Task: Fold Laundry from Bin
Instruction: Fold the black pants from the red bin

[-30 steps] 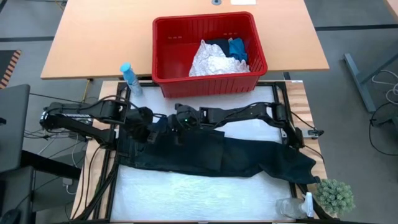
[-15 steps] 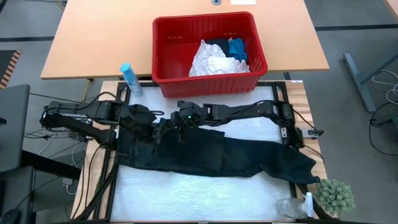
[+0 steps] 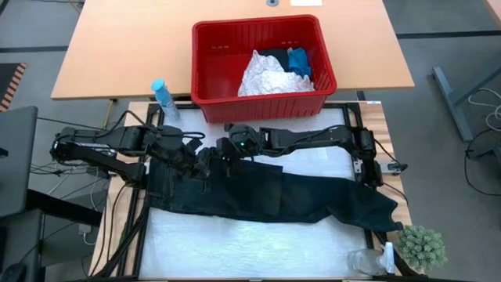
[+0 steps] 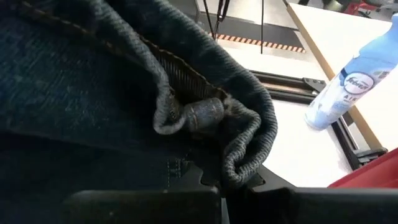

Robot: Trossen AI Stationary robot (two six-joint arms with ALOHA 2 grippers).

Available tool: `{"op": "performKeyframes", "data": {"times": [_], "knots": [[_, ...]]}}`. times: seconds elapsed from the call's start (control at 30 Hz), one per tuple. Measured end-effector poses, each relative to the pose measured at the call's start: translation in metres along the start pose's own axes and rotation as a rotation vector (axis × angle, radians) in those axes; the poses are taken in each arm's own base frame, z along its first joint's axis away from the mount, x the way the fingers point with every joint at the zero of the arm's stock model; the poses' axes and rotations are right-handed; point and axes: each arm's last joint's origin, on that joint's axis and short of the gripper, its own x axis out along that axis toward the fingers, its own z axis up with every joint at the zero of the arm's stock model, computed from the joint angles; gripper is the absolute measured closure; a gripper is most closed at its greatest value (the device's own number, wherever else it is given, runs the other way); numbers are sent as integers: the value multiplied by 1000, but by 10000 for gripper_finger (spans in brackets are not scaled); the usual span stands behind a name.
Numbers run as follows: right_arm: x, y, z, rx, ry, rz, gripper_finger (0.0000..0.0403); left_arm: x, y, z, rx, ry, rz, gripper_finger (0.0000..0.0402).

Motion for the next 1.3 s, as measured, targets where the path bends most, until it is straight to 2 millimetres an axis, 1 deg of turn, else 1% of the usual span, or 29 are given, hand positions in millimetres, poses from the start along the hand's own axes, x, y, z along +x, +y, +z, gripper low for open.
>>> {"op": "performKeyframes", "data": {"times": [0.1,0.23,0.3,0.37,0.43,0.47,0.5,0.57,0.6,0.67,0.8,0.93,1.07,1.13,1.2,1.3], "knots": [[1,-2,-2,2,8,-5,379,0,12,-1,24,20,122,401],[1,-4,-3,4,19,-13,380,-6,34,0,73,31,357,401],[6,-4,-7,4,23,-13,380,-8,43,0,95,31,455,401],[9,-4,-9,4,31,-5,380,-8,49,1,110,29,517,401],[11,-4,-12,6,41,11,380,-3,54,3,111,37,540,401],[17,-4,-15,6,35,13,380,-1,57,3,116,42,550,401],[18,-4,-15,7,31,11,380,2,61,4,121,50,559,401],[22,-2,-23,6,71,23,380,7,67,6,119,59,568,401],[28,-1,-27,5,77,25,380,10,70,6,117,65,572,401],[33,-1,-31,7,72,37,380,15,78,8,114,80,599,401],[41,1,-38,7,88,50,374,18,93,10,113,75,658,401],[46,2,-44,4,104,53,361,17,103,12,107,37,726,401],[47,0,-45,-25,104,51,349,16,107,13,116,1,764,401],[47,1,-45,-47,100,80,346,16,107,14,143,-19,771,399],[47,1,-45,-64,94,98,341,15,107,15,173,-28,783,390],[47,1,-45,-80,93,103,329,13,110,15,175,-33,816,366]]}}
